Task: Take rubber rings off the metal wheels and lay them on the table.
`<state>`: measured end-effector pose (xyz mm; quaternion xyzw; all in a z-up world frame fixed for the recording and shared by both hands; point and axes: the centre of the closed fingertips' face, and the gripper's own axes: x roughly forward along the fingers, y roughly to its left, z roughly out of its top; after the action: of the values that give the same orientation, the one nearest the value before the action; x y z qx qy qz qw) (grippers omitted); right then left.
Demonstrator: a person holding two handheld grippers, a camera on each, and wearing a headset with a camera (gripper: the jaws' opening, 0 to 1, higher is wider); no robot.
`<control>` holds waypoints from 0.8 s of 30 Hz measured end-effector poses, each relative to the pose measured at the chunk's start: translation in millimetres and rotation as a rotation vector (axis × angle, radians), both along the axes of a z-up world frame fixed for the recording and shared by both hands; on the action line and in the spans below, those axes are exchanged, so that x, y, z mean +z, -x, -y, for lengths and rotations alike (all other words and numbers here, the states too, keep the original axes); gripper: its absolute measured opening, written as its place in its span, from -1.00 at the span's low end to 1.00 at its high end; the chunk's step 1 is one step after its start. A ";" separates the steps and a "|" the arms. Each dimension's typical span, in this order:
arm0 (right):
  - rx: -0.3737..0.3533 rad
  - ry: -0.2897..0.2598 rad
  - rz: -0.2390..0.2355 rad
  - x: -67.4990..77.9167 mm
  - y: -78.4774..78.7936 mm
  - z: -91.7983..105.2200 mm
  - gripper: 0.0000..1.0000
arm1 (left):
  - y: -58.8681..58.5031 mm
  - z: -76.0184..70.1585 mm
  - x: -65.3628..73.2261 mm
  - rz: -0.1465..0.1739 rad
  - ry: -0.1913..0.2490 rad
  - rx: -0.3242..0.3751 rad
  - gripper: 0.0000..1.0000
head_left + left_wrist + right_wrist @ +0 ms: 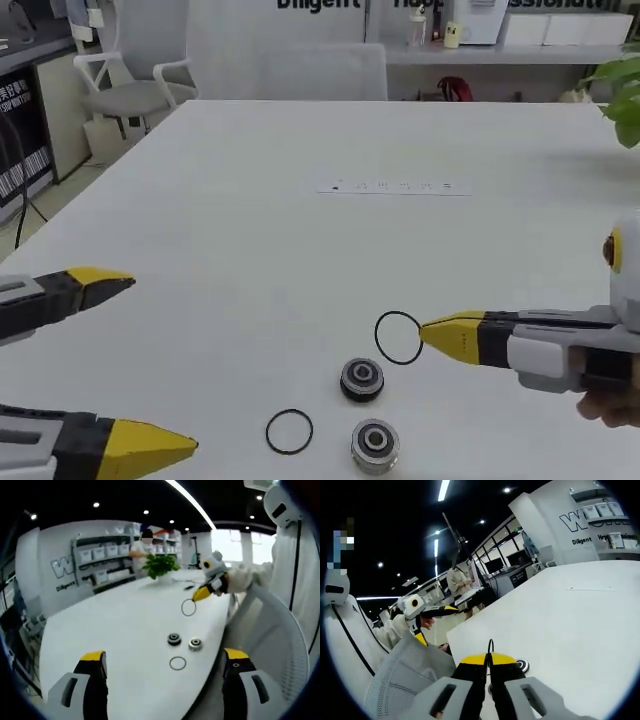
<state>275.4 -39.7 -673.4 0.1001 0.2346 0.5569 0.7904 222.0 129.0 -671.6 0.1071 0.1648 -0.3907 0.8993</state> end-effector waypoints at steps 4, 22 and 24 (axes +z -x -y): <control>0.000 0.001 0.007 6.0 -3.3 -2.4 -1.00 | 1.2 -10.2 -11.1 -0.029 0.021 0.050 0.98; 0.095 -0.044 0.065 54.8 -10.6 -56.6 -1.00 | 0.2 -12.3 -17.7 -0.098 0.146 0.157 1.00; 0.112 -0.044 0.067 57.3 -10.0 -65.8 -1.00 | -0.2 -13.9 -18.8 -0.099 0.142 0.160 1.00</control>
<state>285.4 26.2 -616.1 0.0855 0.2009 0.6083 0.7631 222.2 142.9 -690.5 0.0103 0.1891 -0.3334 0.9236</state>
